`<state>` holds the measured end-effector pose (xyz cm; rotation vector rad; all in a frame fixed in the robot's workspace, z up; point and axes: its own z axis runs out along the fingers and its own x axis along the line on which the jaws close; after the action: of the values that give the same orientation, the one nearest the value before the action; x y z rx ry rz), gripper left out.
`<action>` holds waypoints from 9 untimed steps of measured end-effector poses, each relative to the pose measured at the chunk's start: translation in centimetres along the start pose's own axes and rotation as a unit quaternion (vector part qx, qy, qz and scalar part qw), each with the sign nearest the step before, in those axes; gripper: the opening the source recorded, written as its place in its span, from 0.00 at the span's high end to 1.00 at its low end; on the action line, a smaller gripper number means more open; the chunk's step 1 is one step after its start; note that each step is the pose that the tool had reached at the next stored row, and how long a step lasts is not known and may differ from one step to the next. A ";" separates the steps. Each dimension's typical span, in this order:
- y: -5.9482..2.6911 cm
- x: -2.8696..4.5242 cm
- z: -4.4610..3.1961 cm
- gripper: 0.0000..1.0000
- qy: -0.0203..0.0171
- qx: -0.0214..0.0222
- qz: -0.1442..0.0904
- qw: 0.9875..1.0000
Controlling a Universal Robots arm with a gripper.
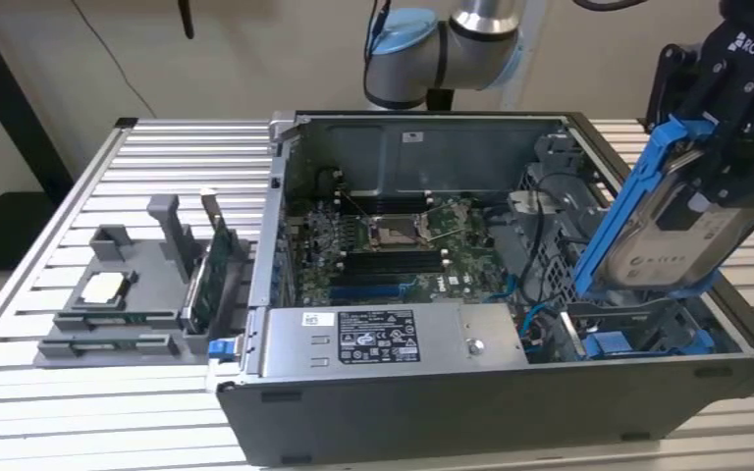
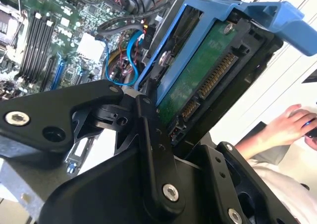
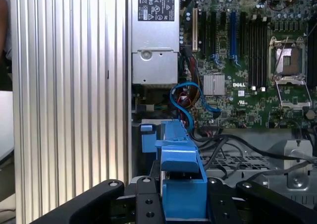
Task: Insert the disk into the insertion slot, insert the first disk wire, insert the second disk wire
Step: 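Insert the disk into the insertion slot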
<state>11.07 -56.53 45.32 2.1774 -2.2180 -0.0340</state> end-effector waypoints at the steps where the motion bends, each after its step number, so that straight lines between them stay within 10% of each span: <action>1: 0.00 0.00 0.08 0.67 0.000 0.000 0.000 1.000; 9: -0.03 0.00 0.59 0.67 0.000 0.000 0.000 1.000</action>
<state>11.07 -56.53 44.73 2.1771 -2.2183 -0.0339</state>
